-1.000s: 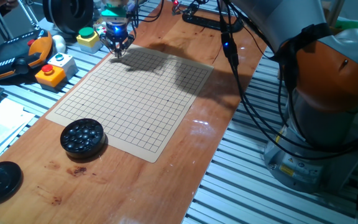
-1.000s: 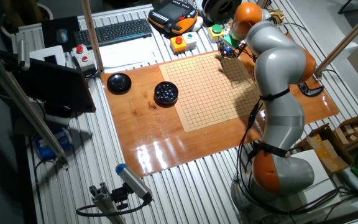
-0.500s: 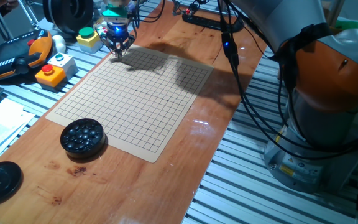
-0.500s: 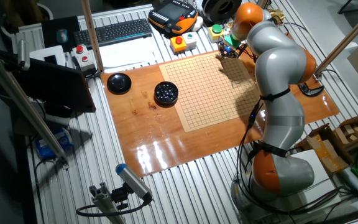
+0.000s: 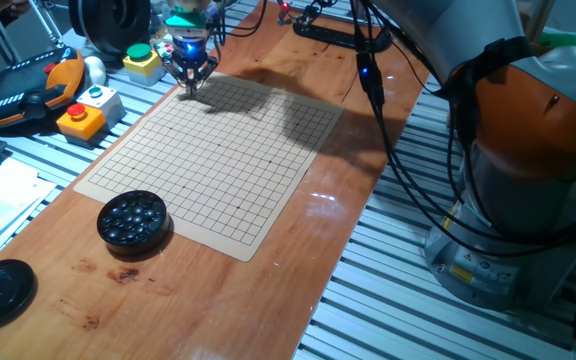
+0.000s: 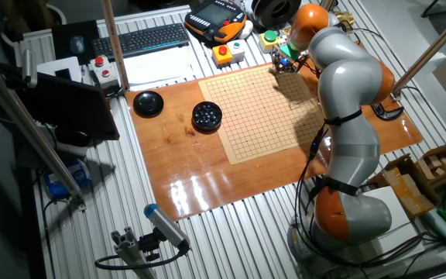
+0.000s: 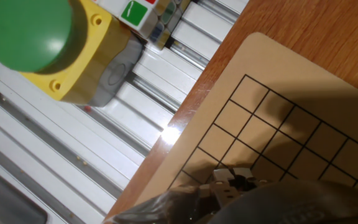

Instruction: Play the first move as black on the 3-4 point in the upper right corner of the Go board

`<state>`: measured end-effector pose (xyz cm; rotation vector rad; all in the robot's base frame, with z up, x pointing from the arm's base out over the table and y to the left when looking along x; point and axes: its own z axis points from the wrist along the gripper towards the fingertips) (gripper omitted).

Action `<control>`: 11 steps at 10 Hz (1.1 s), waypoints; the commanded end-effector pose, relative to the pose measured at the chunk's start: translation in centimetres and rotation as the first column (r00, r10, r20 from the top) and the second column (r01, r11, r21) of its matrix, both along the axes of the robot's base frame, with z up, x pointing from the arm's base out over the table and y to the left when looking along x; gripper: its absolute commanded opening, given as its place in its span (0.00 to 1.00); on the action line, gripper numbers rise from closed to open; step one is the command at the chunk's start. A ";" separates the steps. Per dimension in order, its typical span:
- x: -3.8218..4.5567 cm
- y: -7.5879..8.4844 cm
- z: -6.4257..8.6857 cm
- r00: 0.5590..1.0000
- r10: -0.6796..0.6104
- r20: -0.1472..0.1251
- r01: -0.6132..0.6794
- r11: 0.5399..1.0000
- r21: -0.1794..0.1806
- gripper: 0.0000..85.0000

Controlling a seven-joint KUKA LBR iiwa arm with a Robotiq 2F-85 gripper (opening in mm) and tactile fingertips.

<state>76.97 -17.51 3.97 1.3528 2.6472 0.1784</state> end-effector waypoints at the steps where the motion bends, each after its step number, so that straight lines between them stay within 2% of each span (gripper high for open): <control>1: -0.02 0.0 0.0 1.000 0.002 0.000 -0.002 1.000 0.000 0.02; 4: -0.07 0.0 0.0 1.000 0.002 -0.003 -0.002 1.000 0.003 0.23; 6: -0.11 0.0 0.0 1.000 0.002 0.001 -0.002 1.000 0.006 0.13; 11: -0.18 0.0 -0.1 1.000 0.009 0.002 -0.009 1.000 0.006 0.15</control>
